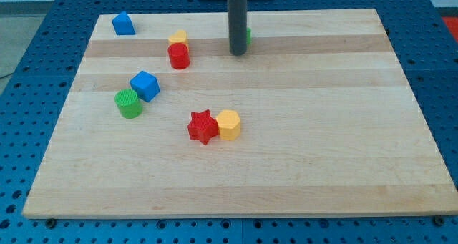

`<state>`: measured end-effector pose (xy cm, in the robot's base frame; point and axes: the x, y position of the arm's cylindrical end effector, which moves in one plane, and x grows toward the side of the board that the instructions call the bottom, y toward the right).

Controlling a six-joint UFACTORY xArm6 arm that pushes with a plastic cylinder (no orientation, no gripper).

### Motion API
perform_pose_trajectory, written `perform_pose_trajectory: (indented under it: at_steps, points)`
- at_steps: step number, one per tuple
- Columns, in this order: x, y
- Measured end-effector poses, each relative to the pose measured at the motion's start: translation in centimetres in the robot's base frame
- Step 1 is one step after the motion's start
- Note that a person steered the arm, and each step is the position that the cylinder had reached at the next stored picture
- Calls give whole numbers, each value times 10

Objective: Touch the green star

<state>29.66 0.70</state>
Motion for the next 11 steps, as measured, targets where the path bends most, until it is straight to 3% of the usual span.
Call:
perform_pose_trajectory:
  at_steps: [1, 2, 3, 4, 6, 9, 11]
  points:
    - [-44, 6]
    - [-45, 14]
    - [-55, 66]
    - [-88, 77]
    - [-101, -9]
    - [-101, -11]
    - [-103, 131]
